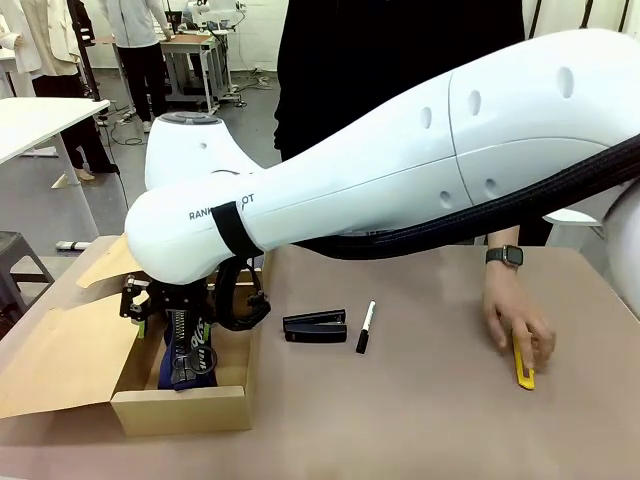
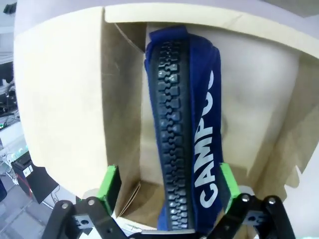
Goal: Place items inside the box.
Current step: Pick up a Pencil pouch or Stapler and place it inside the Mailer Box closest to the robot.
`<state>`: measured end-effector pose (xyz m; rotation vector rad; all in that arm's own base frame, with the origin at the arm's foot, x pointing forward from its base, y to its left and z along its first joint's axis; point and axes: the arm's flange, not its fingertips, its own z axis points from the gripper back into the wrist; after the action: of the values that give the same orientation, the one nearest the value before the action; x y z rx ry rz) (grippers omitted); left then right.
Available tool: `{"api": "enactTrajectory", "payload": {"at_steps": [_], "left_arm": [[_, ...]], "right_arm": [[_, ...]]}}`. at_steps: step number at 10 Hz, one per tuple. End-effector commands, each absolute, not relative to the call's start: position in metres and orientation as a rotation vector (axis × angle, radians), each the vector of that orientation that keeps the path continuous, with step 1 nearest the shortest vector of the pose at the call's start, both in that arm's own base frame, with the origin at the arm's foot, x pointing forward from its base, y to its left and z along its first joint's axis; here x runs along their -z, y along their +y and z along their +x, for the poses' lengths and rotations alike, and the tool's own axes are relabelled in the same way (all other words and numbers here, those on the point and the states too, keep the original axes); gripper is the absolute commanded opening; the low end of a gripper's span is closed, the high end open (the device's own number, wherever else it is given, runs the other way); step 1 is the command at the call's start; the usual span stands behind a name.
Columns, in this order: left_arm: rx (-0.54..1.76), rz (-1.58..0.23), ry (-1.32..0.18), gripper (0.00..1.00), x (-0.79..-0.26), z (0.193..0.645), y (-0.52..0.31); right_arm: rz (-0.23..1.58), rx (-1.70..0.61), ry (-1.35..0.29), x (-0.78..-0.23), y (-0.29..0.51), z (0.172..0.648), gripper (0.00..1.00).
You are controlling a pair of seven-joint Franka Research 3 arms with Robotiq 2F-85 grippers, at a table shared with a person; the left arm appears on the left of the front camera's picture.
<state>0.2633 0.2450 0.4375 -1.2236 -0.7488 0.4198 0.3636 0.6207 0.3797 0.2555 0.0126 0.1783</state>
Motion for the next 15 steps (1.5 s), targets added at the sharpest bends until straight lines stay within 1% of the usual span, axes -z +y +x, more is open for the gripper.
{"api": "enactTrajectory", "payload": {"at_steps": [1, 2, 3, 4, 5, 6, 7, 8, 9, 10, 11, 13, 14, 15], "left_arm": [[-0.404, -1.235, -0.779, 1.00, -0.437, 0.264, 0.244], [-0.404, -1.235, -0.779, 1.00, -0.437, 0.264, 0.244], [-0.404, -1.235, -0.779, 1.00, -0.437, 0.264, 0.244], [-0.404, -1.235, -0.779, 1.00, -0.437, 0.264, 0.244], [-0.404, -1.235, -0.779, 1.00, -0.437, 0.264, 0.244], [-0.404, -1.235, -0.779, 1.00, -0.437, 0.264, 0.244], [-0.404, -1.235, -0.779, 1.00, -0.437, 0.264, 0.244], [-0.404, -1.235, -0.779, 1.00, -0.437, 0.264, 0.244], [-0.404, -1.235, -0.779, 1.00, -0.437, 0.264, 0.244], [-0.404, -1.235, -0.779, 1.00, -0.437, 0.264, 0.244], [-0.404, -1.235, -0.779, 1.00, -0.437, 0.264, 0.244], [-0.404, -1.235, -0.779, 1.00, -0.437, 0.264, 0.244], [-0.404, -1.235, -0.779, 1.00, -0.437, 0.264, 0.244], [-0.404, -1.235, -0.779, 1.00, -0.437, 0.264, 0.244]], "right_arm": [[0.302, -0.233, 0.028, -0.391, 0.605, 0.351, 1.00], [0.313, -0.249, 0.027, -0.398, 0.600, 0.346, 1.00], [0.354, -0.284, -0.016, -0.420, 0.588, 0.333, 1.00], [0.378, -0.351, -0.014, -0.441, 0.576, 0.316, 1.00], [0.345, -0.415, 0.044, -0.460, 0.561, 0.293, 1.00], [0.343, -0.433, 0.067, -0.474, 0.544, 0.272, 1.00], [0.378, -0.490, 0.102, -0.482, 0.531, 0.256, 1.00], [0.380, -0.498, 0.109, -0.482, 0.520, 0.243, 1.00], [0.300, -0.561, 0.132, -0.475, 0.519, 0.232, 1.00], [0.265, -0.636, 0.137, -0.466, 0.533, 0.227, 1.00], [0.334, -0.503, 0.099, -0.487, 0.540, 0.231, 1.00], [0.334, -0.503, 0.099, -0.487, 0.540, 0.231, 1.00], [0.302, -0.545, 0.121, -0.479, 0.534, 0.225, 1.00], [0.316, -0.558, 0.146, -0.475, 0.529, 0.228, 1.00]]}}
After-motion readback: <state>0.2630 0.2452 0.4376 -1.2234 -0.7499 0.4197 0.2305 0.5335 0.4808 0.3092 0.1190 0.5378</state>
